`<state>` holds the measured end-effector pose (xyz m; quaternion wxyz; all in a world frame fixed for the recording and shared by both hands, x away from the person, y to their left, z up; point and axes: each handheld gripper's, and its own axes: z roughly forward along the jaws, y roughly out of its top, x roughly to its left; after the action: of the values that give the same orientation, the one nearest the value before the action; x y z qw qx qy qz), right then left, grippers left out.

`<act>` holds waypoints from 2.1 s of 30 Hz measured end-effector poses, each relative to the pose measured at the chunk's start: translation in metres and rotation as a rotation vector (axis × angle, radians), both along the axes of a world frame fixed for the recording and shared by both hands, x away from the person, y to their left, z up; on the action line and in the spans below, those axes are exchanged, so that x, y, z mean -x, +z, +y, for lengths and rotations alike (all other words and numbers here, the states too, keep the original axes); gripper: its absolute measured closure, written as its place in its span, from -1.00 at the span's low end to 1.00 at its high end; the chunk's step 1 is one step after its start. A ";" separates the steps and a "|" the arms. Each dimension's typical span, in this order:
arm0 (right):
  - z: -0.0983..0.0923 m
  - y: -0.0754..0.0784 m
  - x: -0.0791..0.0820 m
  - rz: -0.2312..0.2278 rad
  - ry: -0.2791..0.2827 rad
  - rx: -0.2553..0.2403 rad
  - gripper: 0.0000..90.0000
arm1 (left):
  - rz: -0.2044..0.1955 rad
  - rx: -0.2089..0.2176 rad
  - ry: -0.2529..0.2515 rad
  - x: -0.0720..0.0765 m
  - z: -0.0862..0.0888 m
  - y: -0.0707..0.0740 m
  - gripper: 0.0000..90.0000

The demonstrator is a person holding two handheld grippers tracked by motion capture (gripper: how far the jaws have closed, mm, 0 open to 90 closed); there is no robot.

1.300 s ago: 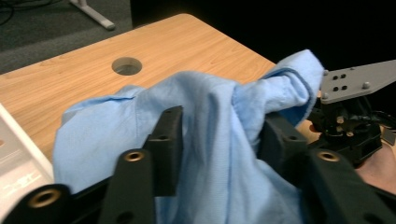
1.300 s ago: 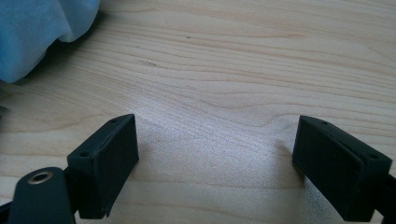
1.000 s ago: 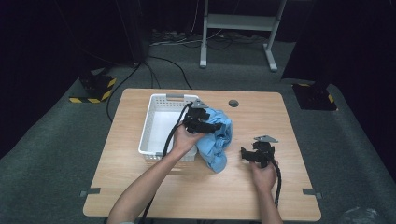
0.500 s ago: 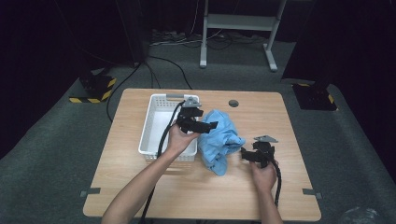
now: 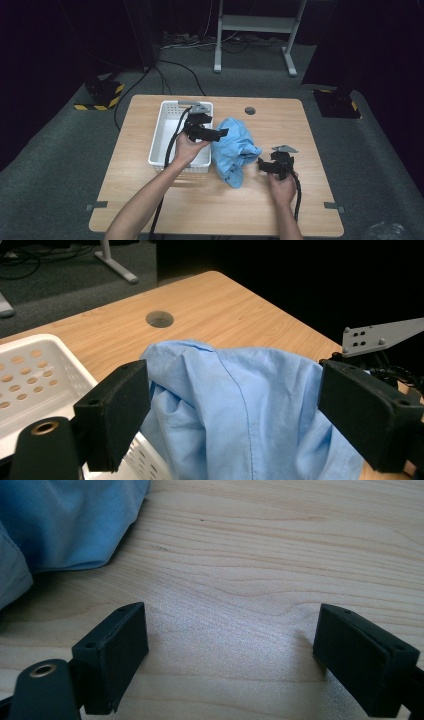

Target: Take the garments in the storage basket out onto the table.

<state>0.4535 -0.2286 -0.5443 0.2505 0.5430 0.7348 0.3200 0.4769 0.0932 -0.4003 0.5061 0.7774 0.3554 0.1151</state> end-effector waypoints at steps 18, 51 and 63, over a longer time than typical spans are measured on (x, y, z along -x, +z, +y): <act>0.000 0.000 0.000 0.000 0.000 0.000 -0.69 | -0.026 0.007 0.023 0.005 0.015 0.003 -0.75; 0.000 0.000 0.000 0.000 0.000 0.000 -0.69 | -0.054 0.017 0.072 0.019 0.048 0.008 -0.75; 0.000 0.000 0.000 0.000 0.000 0.000 -0.69 | -0.066 0.020 0.084 0.024 0.056 0.011 -0.75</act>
<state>0.4535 -0.2286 -0.5443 0.2505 0.5430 0.7349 0.3200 0.4531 0.1495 -0.3888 0.5200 0.7524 0.3721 0.1583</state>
